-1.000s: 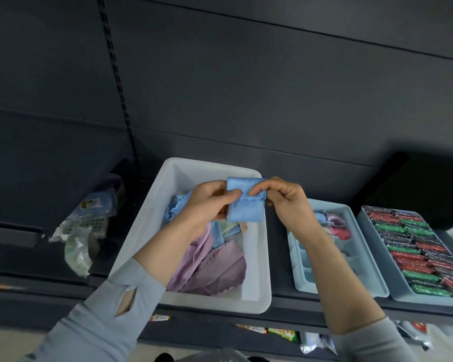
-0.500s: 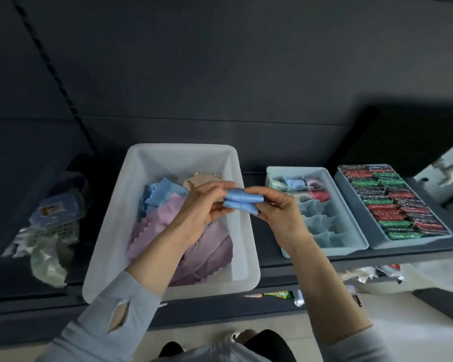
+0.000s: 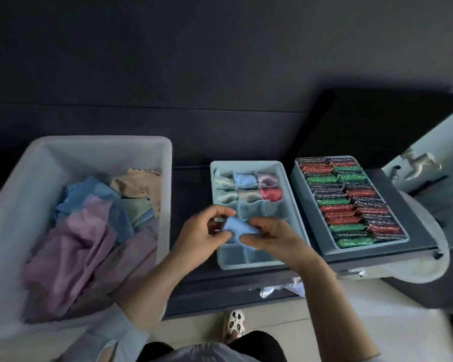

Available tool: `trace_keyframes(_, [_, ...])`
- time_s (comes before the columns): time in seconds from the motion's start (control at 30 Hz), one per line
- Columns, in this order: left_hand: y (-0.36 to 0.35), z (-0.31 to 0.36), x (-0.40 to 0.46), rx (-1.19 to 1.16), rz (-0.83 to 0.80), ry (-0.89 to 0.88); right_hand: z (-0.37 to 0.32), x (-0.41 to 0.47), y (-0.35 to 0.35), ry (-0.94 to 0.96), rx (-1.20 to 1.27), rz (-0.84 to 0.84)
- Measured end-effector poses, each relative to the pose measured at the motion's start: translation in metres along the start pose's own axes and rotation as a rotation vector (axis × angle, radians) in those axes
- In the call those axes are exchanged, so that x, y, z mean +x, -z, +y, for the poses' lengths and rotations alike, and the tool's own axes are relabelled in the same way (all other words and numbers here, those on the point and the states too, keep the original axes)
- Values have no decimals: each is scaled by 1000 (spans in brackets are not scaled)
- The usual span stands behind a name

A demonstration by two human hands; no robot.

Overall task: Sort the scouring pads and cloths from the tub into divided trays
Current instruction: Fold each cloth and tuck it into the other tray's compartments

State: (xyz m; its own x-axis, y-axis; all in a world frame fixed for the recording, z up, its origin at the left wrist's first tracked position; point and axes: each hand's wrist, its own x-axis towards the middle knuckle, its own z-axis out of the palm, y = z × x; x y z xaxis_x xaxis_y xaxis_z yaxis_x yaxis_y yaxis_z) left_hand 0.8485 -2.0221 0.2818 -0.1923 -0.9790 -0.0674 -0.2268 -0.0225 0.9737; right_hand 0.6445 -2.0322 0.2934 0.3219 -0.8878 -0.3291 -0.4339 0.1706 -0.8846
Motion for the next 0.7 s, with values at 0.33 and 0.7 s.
trace_keyframes(0.33, [-55, -37, 29, 511, 479, 199, 39, 86, 41, 222, -536, 172])
trace_keyframes(0.7, [-53, -47, 27, 517, 475, 193, 40, 117, -3, 314, -770, 118])
